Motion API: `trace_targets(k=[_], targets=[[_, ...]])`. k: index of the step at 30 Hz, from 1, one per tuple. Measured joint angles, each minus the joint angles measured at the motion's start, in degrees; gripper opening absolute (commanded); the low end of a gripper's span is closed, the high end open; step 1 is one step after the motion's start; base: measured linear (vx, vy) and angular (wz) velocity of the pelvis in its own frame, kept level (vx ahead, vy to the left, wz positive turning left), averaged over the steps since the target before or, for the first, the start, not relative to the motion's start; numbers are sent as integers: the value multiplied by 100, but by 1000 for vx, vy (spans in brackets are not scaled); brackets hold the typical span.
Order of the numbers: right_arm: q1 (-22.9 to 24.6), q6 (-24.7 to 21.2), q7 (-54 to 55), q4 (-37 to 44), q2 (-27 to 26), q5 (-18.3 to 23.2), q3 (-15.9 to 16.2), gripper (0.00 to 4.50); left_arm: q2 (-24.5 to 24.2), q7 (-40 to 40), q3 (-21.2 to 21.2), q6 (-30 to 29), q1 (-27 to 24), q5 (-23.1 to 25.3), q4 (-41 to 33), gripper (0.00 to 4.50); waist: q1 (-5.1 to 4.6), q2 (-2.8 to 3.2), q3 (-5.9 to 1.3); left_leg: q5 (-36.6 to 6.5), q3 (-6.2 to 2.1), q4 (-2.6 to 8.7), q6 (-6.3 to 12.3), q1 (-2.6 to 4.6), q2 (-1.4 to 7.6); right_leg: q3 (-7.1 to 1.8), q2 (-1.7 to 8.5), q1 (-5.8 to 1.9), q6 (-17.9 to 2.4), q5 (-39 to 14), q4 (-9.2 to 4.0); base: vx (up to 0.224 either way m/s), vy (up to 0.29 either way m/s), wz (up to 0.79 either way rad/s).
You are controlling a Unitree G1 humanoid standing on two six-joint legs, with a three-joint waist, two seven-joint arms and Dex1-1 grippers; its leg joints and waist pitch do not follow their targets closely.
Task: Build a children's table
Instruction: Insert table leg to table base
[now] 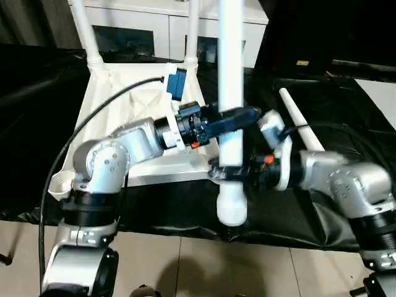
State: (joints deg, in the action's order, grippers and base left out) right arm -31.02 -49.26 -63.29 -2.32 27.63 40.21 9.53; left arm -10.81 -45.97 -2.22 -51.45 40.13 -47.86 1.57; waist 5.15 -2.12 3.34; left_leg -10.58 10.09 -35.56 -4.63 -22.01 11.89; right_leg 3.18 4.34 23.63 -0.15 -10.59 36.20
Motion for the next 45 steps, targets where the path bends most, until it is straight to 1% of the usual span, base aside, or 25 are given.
trace_targets(k=[3,6,7,10,13,16,18,22,26,27,28,29,31,32,33,35,36,37,39,40,45], targets=[[3,50,-45,5,20,-50,19,183,-32,-32,2,-3,0,11,1,334,0,0,0,1,-2,0,-2,1,0,1,0,0,1,1,0,0,0,0],[8,77,-83,20,21,-62,44,183,-77,-42,3,-13,0,12,11,318,0,0,0,2,-3,0,-3,1,0,1,0,-1,1,2,1,0,0,0],[13,76,-84,20,22,-77,47,183,-77,-56,3,-13,3,12,46,294,0,0,0,3,-4,0,-4,1,0,1,0,-1,1,2,1,0,0,0],[14,78,-96,20,22,-158,64,183,-76,-50,-8,-31,24,18,149,287,0,0,0,5,-4,0,-8,0,0,2,0,-1,0,3,1,0,0,0],[14,80,-97,17,22,-193,94,183,-72,-36,-31,-73,64,17,210,250,4,0,0,5,-5,0,-8,0,0,3,0,-1,0,3,1,0,0,0],[14,108,-109,18,21,-208,108,183,-55,31,-75,-89,74,16,248,242,1,0,0,5,-6,0,-9,1,0,3,0,-2,0,3,1,0,0,0],[14,113,-101,11,16,-241,108,183,-26,67,-132,-89,98,15,294,215,2,0,0,6,-7,0,-9,0,1,4,0,-2,-1,4,1,0,0,0],[13,130,-85,-12,1,-258,102,183,0,159,-173,-79,150,18,360,183,2,0,0,6,-9,0,-9,2,0,6,0,-6,-1,4,1,0,0,0],[13,144,-25,-44,-51,-261,93,183,-1,213,-195,-71,150,20,378,179,1,0,0,6,-10,0,-9,2,1,7,0,-6,-1,4,1,0,0,0],[13,147,-17,-56,-55,-260,84,239,8,254,-201,-71,151,20,379,177,2,0,0,6,-10,0,-9,2,1,8,0,-7,-1,4,1,0,0,0],[13,148,-16,-60,-61,-260,74,239,15,282,-205,-71,154,21,380,177,3,0,0,6,-11,0,-9,1,1,9,0,-7,-1,4,1,0,0,0],[13,158,3,-60,-66,-273,73,253,15,329,-209,-69,164,38,391,177,4,0,0,6,-11,0,-10,2,1,9,0,-8,-1,4,1,0,0,0],[13,194,76,-63,-105,-306,35,259,12,430,-247,-52,196,76,449,177,2,0,0,6,-13,0,-10,2,1,11,0,-8,-1,5,1,0,0,0],[12,218,125,-73,-130,-320,7,273,11,484,-244,-36,213,117,450,177,2,0,0,6,-14,0,-10,2,1,12,0,-9,-1,4,1,0,0,0],[3,285,243,-108,-211,-374,-61,283,4,566,-240,9,246,208,455,177,0,0,0,6,-15,0,-11,2,1,13,0,-9,-1,5,1,0,0,0],[-22,520,564,-221,-404,-461,-231,291,-54,771,-196,106,346,459,468,177,-4,1,-1,7,-17,1,-12,4,1,16,0,-10,1,6,1,0,0,0],[-68,688,813,-272,-515,-570,-293,291,-104,918,-175,163,354,611,466,177,-11,2,-1,8,-17,1,-13,6,2,16,0,-11,2,7,3,0,0,0],[-108,877,1096,-292,-585,-717,-351,305,-133,1083,-163,191,356,777,470,177,-19,2,-1,9,-18,1,-15,4,2,18,0,-9,4,9,2,0,0,0],[-168,1080,1505,-298,-677,-973,-370,319,-125,1364,-159,256,363,944,463,177,-17,1,-1,10,-20,1,-18,4,2,19,0,-10,4,9,2,0,0,0],[-192,1178,1736,-294,-757,-1115,-349,319,-125,1537,-154,299,415,1049,449,177,-16,0,0,12,-22,1,-20,0,2,24,0,-9,4,9,2,0,0,0],[-229,1195,2085,-252,-889,-1230,-347,319,-158,1759,11,433,494,1355,305,177,5,1,0,12,-22,2,-20,-3,2,26,2,-12,6,8,-6,0,0,0]])
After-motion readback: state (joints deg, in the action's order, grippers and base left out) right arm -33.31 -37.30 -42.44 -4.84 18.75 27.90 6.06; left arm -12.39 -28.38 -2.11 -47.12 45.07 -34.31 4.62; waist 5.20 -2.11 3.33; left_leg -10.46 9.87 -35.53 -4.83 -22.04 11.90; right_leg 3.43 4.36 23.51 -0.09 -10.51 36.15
